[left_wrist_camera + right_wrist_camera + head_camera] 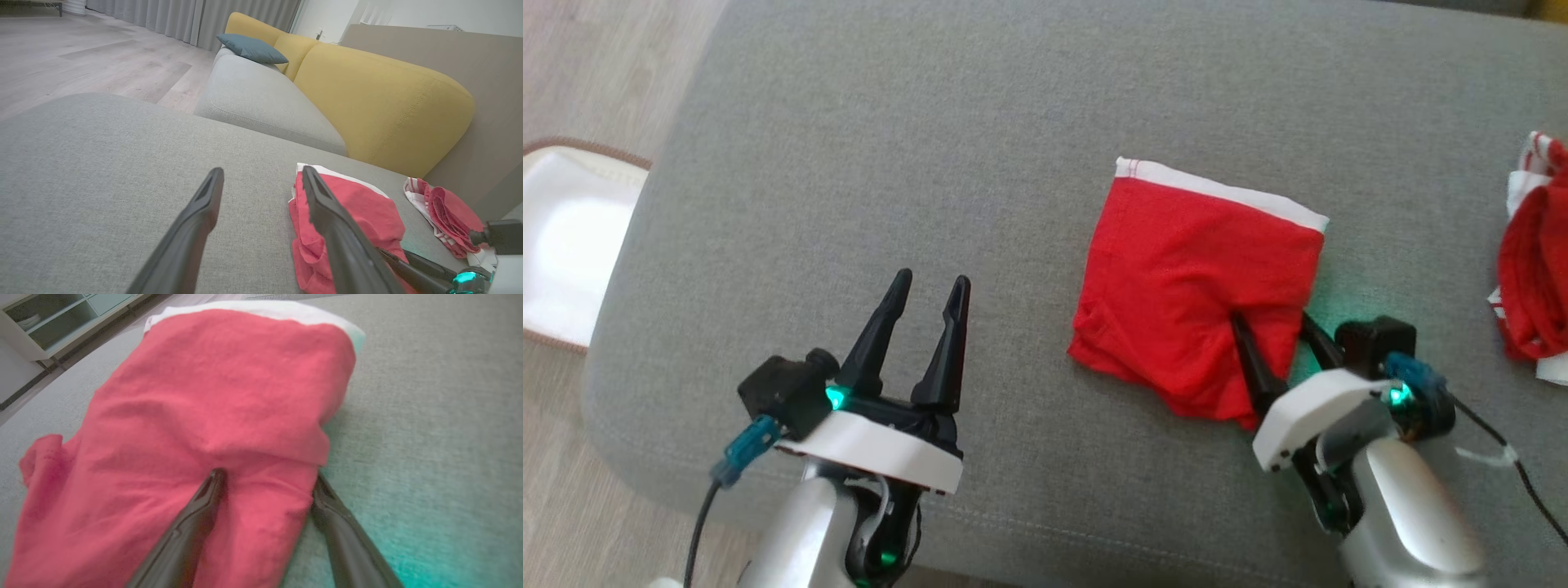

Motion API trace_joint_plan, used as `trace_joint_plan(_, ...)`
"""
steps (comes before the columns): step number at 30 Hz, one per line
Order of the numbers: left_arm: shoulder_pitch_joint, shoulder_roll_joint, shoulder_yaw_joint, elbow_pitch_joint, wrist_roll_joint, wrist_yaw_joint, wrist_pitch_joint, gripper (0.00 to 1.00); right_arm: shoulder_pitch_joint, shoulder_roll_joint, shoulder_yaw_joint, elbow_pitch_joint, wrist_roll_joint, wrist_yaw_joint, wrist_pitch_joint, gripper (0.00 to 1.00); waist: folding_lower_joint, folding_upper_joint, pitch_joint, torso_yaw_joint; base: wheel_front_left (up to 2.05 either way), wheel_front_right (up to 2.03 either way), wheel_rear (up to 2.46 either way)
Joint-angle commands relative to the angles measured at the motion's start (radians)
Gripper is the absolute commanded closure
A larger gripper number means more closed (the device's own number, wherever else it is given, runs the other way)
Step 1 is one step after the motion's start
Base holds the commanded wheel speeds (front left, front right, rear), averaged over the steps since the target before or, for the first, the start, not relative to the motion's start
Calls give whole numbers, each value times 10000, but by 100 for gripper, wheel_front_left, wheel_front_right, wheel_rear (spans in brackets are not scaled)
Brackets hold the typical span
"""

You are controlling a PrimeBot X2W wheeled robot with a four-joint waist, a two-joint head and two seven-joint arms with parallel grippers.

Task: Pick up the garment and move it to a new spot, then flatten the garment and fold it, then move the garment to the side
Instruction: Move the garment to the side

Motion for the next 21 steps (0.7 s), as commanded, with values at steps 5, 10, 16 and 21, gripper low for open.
trace_joint_plan(5,-399,60,400,-308,-56,92,-53,0,-645,-5,542,224,-757,-6,-145,100,0,0,105,-85,0,0,0)
trace_joint_plan(10,-435,60,557,-306,20,85,-53,0,-1082,-9,343,198,-1786,-6,-551,100,0,0,14,-543,0,0,0)
trace_joint_plan(16,-455,60,689,-327,87,44,-53,0,-1544,-968,794,-224,-2636,-6,-440,100,0,0,-123,-1248,0,0,0)
trace_joint_plan(21,-527,60,793,-346,135,24,-53,0,-2044,-2856,1888,-799,-2369,-6,104,100,0,0,-122,-1759,0,0,0)
